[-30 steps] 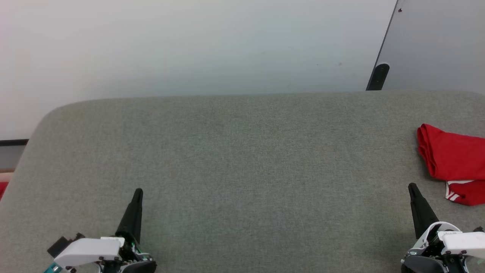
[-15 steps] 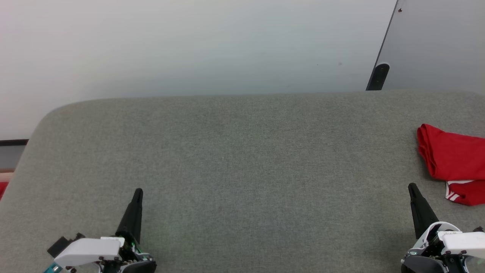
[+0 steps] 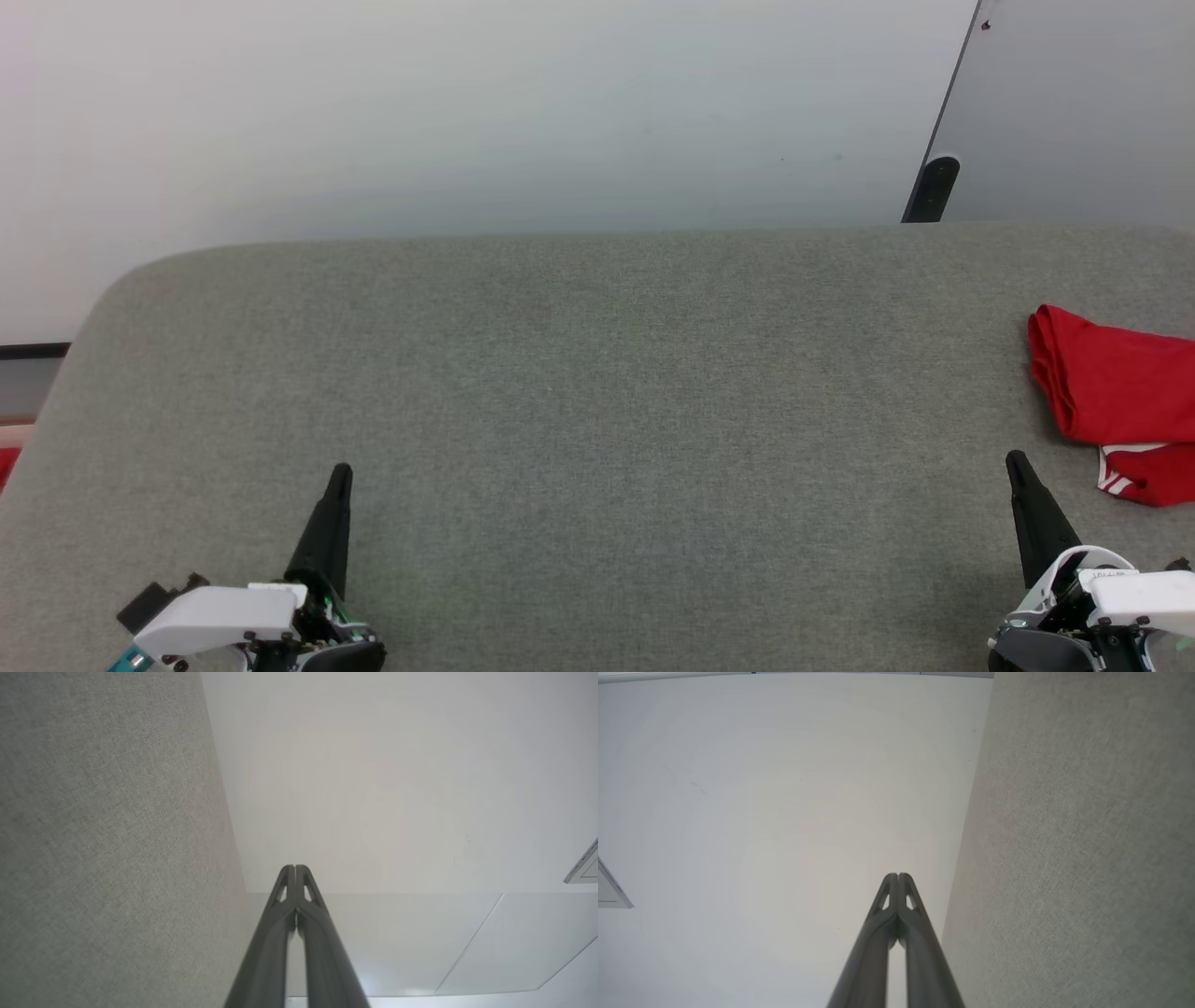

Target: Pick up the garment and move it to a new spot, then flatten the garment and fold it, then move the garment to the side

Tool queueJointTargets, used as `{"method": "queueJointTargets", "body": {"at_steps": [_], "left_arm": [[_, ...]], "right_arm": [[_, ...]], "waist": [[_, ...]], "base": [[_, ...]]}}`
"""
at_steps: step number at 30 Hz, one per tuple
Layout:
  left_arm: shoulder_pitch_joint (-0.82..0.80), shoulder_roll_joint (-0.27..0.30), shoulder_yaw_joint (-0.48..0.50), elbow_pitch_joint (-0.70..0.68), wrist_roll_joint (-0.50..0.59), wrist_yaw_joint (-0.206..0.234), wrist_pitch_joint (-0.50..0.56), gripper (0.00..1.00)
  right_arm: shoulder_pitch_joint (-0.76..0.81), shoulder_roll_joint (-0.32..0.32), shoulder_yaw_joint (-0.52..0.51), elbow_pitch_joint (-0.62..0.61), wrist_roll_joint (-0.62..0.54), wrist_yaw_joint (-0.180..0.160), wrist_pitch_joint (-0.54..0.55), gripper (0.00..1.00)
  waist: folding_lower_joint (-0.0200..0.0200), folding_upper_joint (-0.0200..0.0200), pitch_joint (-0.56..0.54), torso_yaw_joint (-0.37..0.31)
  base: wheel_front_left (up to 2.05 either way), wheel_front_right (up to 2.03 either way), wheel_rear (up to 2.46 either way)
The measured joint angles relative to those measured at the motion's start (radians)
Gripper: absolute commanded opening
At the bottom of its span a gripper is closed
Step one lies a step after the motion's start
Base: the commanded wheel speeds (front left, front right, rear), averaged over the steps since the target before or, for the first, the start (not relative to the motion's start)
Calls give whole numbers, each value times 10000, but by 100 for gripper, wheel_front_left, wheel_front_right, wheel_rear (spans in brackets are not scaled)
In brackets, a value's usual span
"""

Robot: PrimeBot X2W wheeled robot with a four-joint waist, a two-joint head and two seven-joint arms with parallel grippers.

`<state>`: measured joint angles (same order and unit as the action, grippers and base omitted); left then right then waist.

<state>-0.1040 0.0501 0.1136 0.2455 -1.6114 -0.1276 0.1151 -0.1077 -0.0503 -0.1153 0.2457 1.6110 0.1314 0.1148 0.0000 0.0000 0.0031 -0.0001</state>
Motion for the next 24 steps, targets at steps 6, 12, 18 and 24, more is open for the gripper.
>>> {"method": "queueJointTargets", "body": {"at_steps": [6, 12, 18, 24], "left_arm": [[0, -2, 0, 0, 0, 0, 0, 0], [0, -2, 0, 0, 0, 0, 0, 0], [0, -2, -2, 0, 0, 0, 0, 0], [0, -2, 0, 0, 0, 0, 0, 0]], "right_arm": [[0, 0, 0, 0, 0, -2, 0, 0], [0, 0, 0, 0, 0, -2, 0, 0], [0, 0, 0, 0, 0, -2, 0, 0], [0, 0, 0, 0, 0, -2, 0, 0]], "waist": [[1, 1, 0, 0], [0, 0, 0, 0], [0, 0, 0, 0], [0, 0, 0, 0]], "base": [[0, 0, 0], [0, 0, 0], [0, 0, 0], [0, 0, 0]]}}
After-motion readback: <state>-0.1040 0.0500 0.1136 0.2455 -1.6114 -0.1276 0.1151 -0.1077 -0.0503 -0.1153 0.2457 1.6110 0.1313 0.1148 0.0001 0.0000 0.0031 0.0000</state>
